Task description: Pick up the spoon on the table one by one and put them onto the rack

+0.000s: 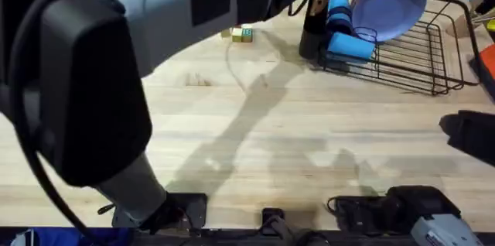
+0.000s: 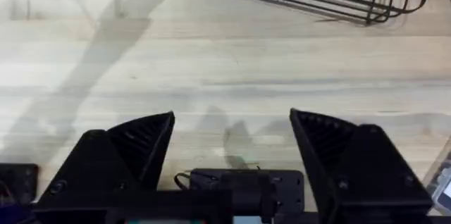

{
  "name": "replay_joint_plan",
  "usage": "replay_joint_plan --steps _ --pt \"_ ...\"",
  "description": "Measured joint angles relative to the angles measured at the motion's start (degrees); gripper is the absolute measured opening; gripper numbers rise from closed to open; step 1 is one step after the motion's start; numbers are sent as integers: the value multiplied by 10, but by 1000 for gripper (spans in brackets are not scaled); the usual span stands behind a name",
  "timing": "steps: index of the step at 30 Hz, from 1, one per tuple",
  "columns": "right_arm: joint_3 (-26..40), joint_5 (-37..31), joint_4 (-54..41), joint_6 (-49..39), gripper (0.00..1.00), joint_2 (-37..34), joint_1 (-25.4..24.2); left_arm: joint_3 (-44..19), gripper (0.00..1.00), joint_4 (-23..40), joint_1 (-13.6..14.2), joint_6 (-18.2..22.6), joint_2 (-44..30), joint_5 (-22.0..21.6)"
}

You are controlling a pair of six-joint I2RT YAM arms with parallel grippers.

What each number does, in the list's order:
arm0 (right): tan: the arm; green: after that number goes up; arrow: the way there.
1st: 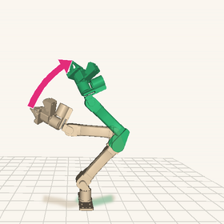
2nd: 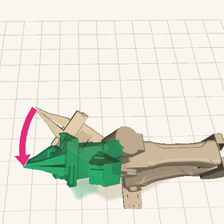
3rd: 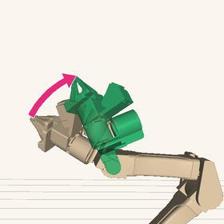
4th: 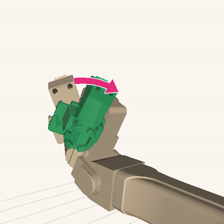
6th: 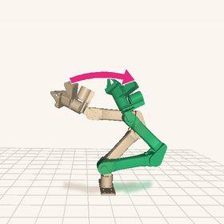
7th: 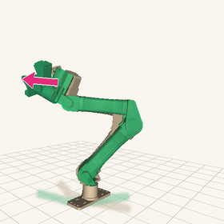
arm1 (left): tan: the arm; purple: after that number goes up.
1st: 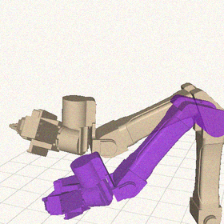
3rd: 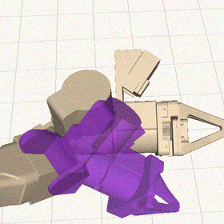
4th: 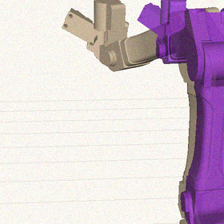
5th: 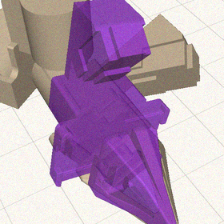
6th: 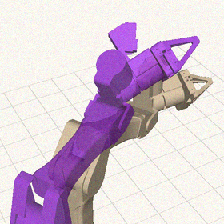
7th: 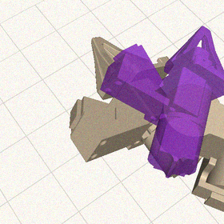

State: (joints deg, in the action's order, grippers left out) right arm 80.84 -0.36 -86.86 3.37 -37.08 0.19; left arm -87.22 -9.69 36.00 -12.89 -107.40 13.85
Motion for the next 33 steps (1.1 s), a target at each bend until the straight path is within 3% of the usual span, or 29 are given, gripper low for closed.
replay_joint_plan --steps 18,33 --pt "0 0 11 0 996 0 0 5 46 7 1 -25 -37 3" --pt "0 0 27 0 996 0 0 35 46 93 1 -26 -36 3"
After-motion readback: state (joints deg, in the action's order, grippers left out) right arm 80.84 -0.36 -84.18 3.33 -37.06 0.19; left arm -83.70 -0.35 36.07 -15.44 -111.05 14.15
